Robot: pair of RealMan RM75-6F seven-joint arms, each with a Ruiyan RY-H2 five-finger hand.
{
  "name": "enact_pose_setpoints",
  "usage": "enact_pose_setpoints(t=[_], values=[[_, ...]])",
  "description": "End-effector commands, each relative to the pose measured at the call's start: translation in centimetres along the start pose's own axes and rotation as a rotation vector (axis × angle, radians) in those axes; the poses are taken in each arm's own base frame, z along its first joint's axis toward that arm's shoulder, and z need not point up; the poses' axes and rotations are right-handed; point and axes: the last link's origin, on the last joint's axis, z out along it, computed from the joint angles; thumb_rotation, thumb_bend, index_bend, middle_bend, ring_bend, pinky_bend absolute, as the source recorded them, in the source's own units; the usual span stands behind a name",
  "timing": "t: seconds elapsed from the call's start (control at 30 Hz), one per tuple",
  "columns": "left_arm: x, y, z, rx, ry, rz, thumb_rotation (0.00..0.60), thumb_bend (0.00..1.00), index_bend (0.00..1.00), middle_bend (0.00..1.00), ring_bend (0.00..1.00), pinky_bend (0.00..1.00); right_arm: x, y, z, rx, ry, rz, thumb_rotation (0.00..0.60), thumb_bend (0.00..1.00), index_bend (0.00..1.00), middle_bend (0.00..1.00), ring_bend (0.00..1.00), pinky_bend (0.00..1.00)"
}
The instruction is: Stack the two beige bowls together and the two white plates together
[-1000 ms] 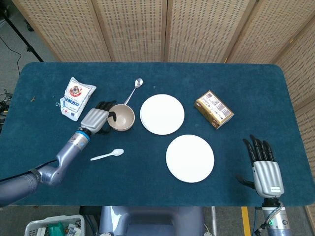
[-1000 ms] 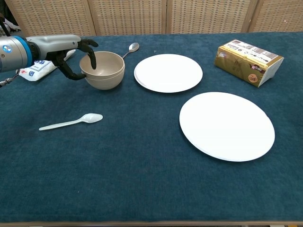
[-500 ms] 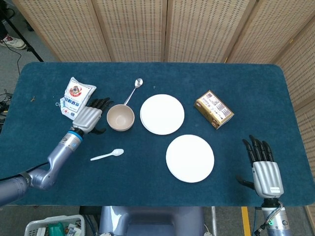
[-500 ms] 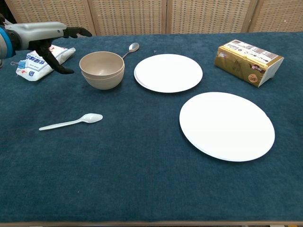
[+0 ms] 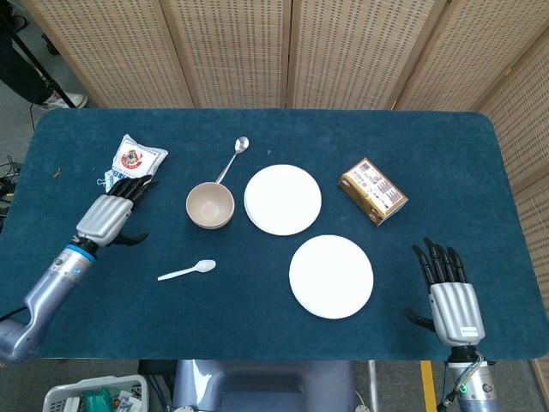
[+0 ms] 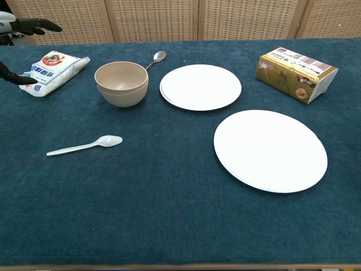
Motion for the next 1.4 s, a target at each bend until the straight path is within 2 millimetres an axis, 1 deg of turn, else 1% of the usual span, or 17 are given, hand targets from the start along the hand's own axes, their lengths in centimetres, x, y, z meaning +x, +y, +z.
enact_pose_setpoints(t=[0.03, 0.2, 0.3, 0.57, 0.77, 1.23, 1.4], values=[[-1.1, -0.3, -1.6, -0.035, -0.05, 0.015, 0.6, 0.24, 0.02, 0.0, 0.0, 0.0, 0.0, -0.1, 0.0, 0.0, 0.004, -0.002, 0.6, 0.0, 0.01, 0.0, 0.0, 0.0], [-2.5, 0.5, -1.1, -0.075, -0.091, -0.003, 0.6, 0.24, 0.02, 0.0, 0.0, 0.0, -0.2, -0.2, -0.1, 0.002, -0.001, -0.006, 0.6, 0.0, 0.01, 0.0, 0.0, 0.0], [-3.5, 1.5, -0.3, -0.108, -0.105, -0.002, 0.6, 0.24, 0.02, 0.0, 0.0, 0.0, -0.2, 0.0, -0.1, -0.003, 0.001, -0.007, 0.6, 0.0, 0.01, 0.0, 0.0, 0.0], [-6.5, 3.7, 2.8, -0.114, -0.133, -0.025, 0.6, 0.24, 0.02, 0.0, 0.0, 0.0, 0.0, 0.4, 0.0, -0.014, 0.003, 0.004, 0.6, 0.0, 0.01, 0.0, 0.0, 0.0], [-7.2, 4.2, 3.9, -0.105, -0.13, -0.033, 0.6, 0.24, 0.02, 0.0, 0.0, 0.0, 0.0, 0.4, 0.0, -0.016, 0.0, 0.006, 0.6, 0.0, 0.01, 0.0, 0.0, 0.0], [-8.4, 4.2, 4.5, -0.073, -0.16, -0.046, 0.6, 0.24, 0.02, 0.0, 0.0, 0.0, 0.1, 0.5, 0.0, -0.019, 0.002, 0.009, 0.6, 0.0, 0.01, 0.0, 0.0, 0.0], [-8.4, 4.3, 4.7, -0.069, -0.157, -0.055, 0.6, 0.24, 0.02, 0.0, 0.0, 0.0, 0.1, 0.5, 0.0, -0.018, 0.003, 0.01, 0.6, 0.0, 0.01, 0.0, 0.0, 0.0]])
